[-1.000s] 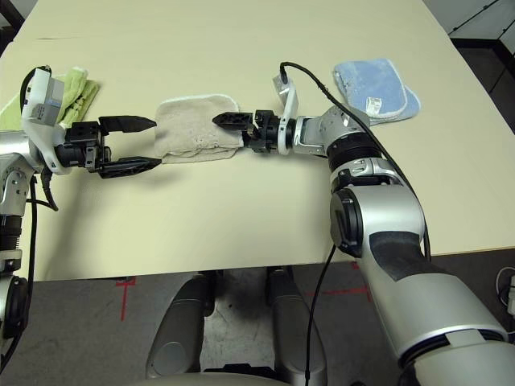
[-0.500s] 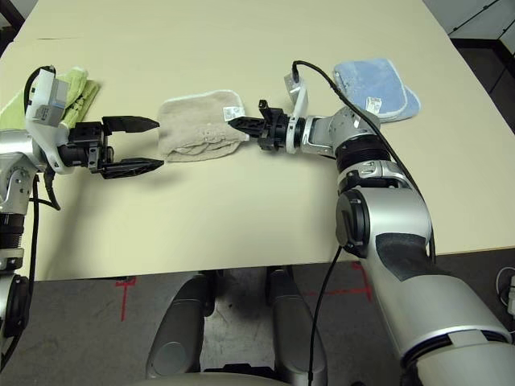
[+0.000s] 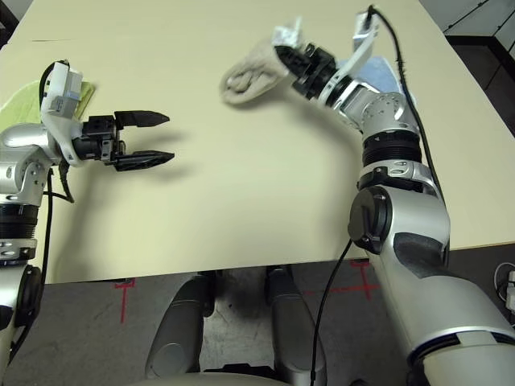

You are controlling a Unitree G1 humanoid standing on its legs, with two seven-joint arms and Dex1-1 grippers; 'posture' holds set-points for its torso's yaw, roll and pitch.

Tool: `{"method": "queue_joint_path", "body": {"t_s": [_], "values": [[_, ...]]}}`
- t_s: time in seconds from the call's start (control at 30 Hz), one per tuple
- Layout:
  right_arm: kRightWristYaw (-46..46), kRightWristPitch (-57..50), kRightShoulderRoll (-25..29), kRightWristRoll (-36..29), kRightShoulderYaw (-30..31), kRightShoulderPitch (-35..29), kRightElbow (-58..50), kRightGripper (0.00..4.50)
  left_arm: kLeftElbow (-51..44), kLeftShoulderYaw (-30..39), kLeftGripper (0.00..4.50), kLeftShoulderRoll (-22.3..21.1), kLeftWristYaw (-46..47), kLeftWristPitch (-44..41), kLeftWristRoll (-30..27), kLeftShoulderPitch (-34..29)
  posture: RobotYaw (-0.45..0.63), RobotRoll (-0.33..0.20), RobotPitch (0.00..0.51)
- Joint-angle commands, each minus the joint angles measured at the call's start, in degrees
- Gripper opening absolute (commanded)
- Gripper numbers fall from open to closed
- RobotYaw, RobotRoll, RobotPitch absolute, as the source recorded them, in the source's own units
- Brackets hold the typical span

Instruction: Fold the towel and set it aside.

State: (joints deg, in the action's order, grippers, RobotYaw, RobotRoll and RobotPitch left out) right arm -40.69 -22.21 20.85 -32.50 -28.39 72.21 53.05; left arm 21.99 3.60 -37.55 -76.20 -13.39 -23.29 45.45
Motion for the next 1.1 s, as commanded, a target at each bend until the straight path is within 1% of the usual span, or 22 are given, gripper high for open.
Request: {"method": "queue_joint_path", "body": {"t_s": [0.03,0.2,0.37,0.57,0.9,1.1], "values": [[0.2,7.9,2.0,1.6,-0.1,0.3,1.1,0.01,3.4,0.2,4.5,1.3,0.9,6.3,1.9,0.5,0.01,0.0,0.261],[1.1,14.3,3.5,3.4,0.9,0.0,3.3,0.01,7.9,-0.1,4.5,2.5,1.6,10.7,2.9,2.2,-0.01,0.0,0.259],[3.9,19.1,4.6,4.6,0.5,-0.8,6.1,0.01,10.3,-0.2,4.5,3.2,1.8,12.3,3.5,3.2,-0.01,0.0,0.26],[5.2,23.1,4.9,5.8,0.6,-2.1,8.8,0.01,10.8,-0.5,4.5,3.0,1.1,12.1,3.5,3.7,-0.01,0.0,0.259],[5.1,26.3,5.5,6.6,0.4,-1.0,13.0,0.01,10.4,-0.5,4.5,2.6,0.9,11.5,3.8,4.0,0.0,0.0,0.258],[6.4,27.3,6.2,6.8,0.0,-2.7,13.8,0.01,9.4,-0.4,4.5,2.3,1.2,10.7,3.6,3.6,0.0,0.0,0.254]]}}
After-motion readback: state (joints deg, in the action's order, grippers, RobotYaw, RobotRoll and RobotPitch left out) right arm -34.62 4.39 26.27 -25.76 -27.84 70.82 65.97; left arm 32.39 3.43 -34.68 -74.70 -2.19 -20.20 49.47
